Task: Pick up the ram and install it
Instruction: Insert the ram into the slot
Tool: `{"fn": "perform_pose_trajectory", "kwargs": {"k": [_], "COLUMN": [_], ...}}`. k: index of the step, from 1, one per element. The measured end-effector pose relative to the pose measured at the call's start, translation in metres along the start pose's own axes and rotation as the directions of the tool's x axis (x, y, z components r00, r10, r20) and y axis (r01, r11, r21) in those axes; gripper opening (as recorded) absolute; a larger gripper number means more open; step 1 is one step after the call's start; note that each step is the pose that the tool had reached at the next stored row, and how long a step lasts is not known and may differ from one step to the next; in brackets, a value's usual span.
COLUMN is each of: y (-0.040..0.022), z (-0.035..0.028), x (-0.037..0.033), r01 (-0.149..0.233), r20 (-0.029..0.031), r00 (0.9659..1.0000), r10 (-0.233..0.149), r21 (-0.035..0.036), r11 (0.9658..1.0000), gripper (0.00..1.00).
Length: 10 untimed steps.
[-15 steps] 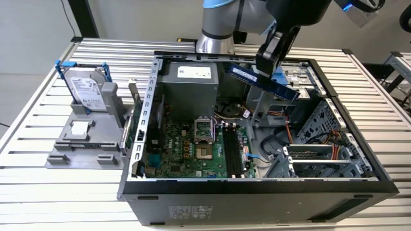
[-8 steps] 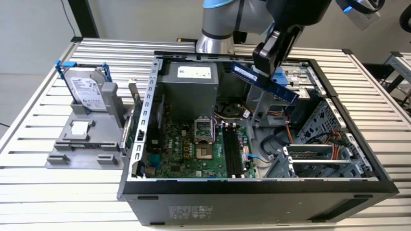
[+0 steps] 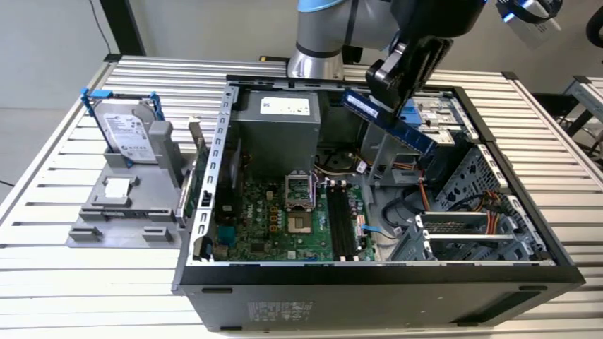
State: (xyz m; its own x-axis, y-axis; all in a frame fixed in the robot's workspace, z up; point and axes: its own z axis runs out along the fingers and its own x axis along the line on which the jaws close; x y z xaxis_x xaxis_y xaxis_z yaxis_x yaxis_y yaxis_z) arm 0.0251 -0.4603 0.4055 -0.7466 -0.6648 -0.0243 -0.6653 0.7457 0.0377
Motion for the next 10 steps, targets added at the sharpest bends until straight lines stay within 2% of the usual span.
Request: {"fn": "perform_pose_trajectory", "kwargs": {"k": [5,10], "y": [0.0,0.0], "z": [0.0,0.0001], "x": [0.0,0.0], "r01": [-0.069,-0.139], "r20": [0.0027,0.0056], "r00": [0.9976,0.9903], "r10": [0.069,0.139], "r21": [0.0016,0.0029], "r11": [0.9976,0.9903], "gripper": [0.0,0.0]}}
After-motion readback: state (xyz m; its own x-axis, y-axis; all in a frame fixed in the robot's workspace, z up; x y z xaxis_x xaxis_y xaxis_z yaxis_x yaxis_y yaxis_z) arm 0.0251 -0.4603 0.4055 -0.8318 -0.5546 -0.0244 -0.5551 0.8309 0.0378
